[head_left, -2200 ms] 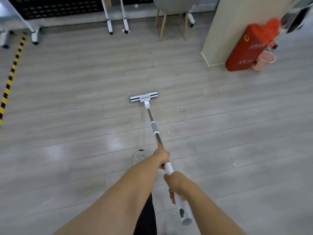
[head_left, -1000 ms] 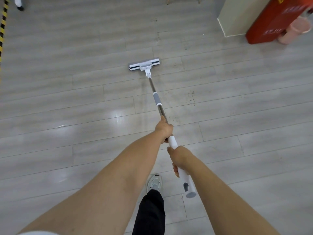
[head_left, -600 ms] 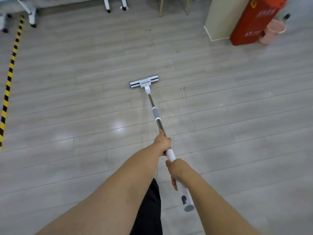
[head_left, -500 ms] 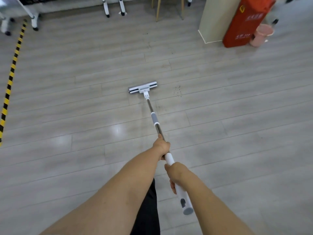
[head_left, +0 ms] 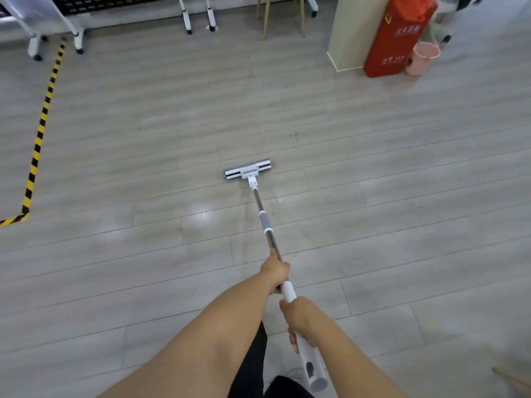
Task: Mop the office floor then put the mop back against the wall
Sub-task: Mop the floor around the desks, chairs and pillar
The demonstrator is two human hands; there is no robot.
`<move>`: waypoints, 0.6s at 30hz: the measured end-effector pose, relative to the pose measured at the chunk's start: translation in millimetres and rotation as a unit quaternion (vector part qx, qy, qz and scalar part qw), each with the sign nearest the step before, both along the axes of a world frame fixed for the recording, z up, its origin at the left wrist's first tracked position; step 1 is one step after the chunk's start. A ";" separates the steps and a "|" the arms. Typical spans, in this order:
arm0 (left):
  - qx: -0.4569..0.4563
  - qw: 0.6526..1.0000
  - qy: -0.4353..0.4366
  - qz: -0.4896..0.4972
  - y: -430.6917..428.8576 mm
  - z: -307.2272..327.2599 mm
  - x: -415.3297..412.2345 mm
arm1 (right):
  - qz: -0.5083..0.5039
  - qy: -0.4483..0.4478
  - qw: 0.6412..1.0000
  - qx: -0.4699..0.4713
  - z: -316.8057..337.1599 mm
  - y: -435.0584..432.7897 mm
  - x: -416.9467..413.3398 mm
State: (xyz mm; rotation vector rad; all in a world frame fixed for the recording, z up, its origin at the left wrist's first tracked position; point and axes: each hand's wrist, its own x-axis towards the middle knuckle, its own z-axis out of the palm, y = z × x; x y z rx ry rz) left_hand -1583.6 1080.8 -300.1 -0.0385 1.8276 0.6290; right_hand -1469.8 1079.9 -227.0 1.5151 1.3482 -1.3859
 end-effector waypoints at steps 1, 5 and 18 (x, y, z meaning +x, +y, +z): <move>0.000 1.000 0.001 0.000 -0.6 -0.1 -4.0 | -0.005 0.002 1.000 -0.001 0.1 -1.2 -3.6; 0.000 1.000 -0.005 -0.001 2.4 -6.4 -22.1 | -0.009 -0.009 1.000 -0.011 -1.4 -1.4 -26.8; 0.008 1.000 0.005 -0.005 81.7 -34.1 -178.1 | -0.049 0.014 0.998 -0.026 -28.3 74.4 -177.4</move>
